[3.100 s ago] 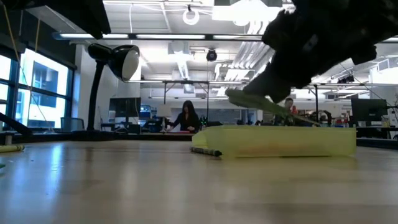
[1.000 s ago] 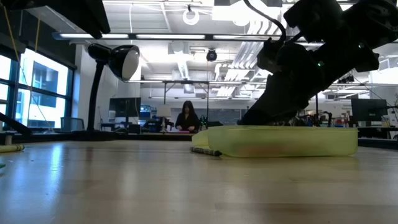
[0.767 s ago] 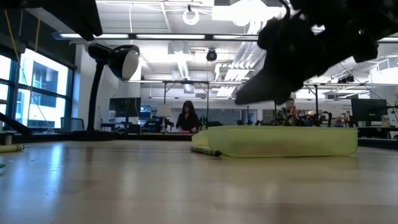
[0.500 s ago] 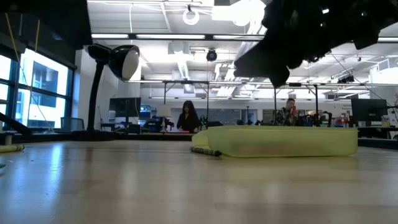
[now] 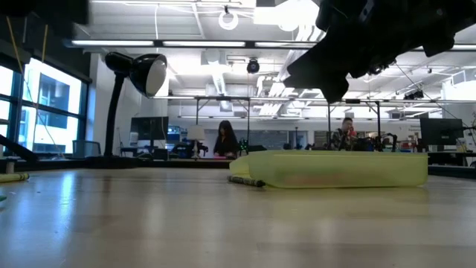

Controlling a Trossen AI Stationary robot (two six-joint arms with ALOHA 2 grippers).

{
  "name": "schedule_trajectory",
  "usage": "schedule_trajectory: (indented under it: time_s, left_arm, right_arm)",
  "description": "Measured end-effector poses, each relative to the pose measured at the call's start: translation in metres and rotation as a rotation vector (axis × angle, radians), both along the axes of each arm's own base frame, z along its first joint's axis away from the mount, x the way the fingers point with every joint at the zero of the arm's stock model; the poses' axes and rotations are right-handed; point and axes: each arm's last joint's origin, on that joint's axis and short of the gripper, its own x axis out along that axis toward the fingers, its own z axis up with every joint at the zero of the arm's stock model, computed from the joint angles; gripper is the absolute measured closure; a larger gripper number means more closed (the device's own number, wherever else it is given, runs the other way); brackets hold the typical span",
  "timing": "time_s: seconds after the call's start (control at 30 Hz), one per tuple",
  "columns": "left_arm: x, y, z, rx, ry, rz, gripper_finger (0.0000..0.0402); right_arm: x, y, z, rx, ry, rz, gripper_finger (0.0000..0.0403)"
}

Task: Pick & place school supplies into a supply box
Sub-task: Put the green crayon into the yellow supply box

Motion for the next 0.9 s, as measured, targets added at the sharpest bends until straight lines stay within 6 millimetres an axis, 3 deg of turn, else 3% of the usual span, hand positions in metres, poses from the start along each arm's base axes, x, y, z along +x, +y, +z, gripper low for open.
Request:
schedule_trajectory:
  time_s: [0.13,0.4,0.67,0.9]
  left_arm:
    - [0.011,-0.018,-0.017,-0.100,0.031,-0.149,0.0300]
    - [0.023,-0.030,-0.059,-0.184,0.149,-0.010,0.0300]
    - [0.019,-0.031,-0.048,-0.101,0.033,0.034,0.0300]
    - [-0.009,-0.062,-0.035,0.012,-0.099,0.056,0.0300]
  right_arm:
    - [0.000,0.000,-0.001,-0.004,0.013,0.001,0.0295]
    - [-0.001,0.000,-0.003,-0.011,0.031,0.004,0.0295]
    - [-0.002,0.000,-0.004,-0.013,0.045,0.004,0.0295]
    - [-0.002,0.000,-0.006,-0.018,0.060,0.004,0.0295]
